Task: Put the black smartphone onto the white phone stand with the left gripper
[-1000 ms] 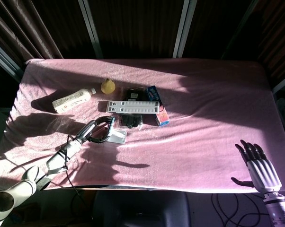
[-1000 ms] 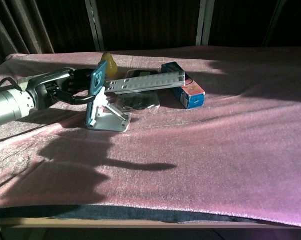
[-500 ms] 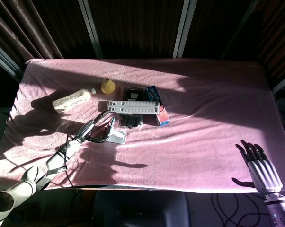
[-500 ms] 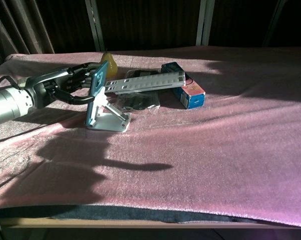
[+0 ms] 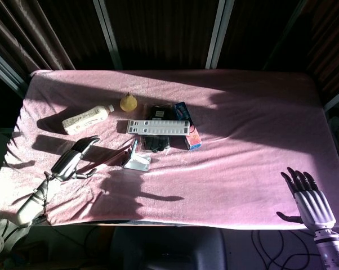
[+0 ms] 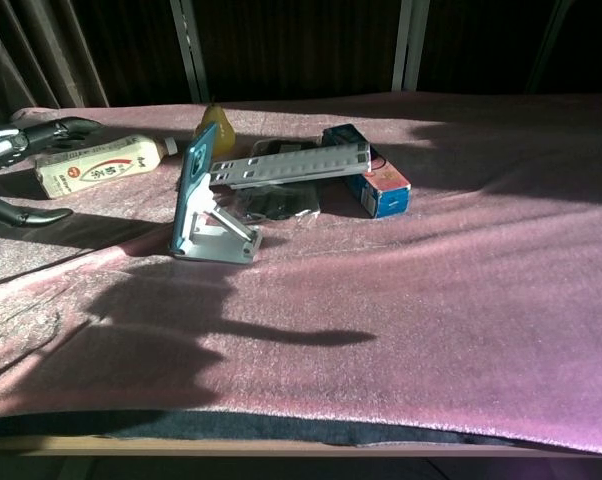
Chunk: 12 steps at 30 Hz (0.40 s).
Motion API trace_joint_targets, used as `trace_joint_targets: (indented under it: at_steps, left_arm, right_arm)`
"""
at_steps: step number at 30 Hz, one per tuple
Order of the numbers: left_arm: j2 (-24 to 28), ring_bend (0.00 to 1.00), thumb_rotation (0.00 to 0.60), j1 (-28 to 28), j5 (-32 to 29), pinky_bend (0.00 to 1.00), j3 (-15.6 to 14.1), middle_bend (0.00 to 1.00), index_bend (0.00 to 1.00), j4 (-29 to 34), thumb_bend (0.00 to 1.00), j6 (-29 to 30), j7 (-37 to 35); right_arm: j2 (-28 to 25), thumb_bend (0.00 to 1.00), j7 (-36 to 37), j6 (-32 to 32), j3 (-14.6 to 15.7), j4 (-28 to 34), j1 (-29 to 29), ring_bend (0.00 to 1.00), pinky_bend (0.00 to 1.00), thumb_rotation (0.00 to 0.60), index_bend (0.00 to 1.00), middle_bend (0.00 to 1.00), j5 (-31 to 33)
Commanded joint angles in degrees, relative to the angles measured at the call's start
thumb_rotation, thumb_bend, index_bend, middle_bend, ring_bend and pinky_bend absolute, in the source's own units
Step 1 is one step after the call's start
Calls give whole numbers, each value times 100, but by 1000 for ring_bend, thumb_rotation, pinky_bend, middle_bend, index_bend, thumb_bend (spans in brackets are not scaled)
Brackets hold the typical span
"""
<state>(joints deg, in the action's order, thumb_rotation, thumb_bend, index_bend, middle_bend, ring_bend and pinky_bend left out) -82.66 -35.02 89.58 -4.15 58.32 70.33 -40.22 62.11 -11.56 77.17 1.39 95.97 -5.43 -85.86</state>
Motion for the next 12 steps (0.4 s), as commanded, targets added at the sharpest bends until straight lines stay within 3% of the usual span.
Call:
trace_joint_targets:
  at_steps: [1, 7, 12]
  left_arm:
    - [1367, 0, 600, 1732, -1239, 0, -163, 0, 0, 2727, 329, 1287, 3821]
    - [1060, 0, 600, 2008, -1082, 0, -60, 0, 0, 2563, 343, 1643, 4547]
    - [1057, 0, 600, 2078, -945, 0, 4, 0, 0, 2589, 344, 1611, 4508]
  right_arm:
    - [42, 173, -73, -1, 7, 28, -2, 0, 0, 600, 0, 0, -9]
    - [119, 173, -176, 73, -16, 48, 11, 0, 0, 600, 0, 0, -27]
    - [105, 173, -143, 67, -27, 41, 6, 0, 0, 600, 0, 0, -11]
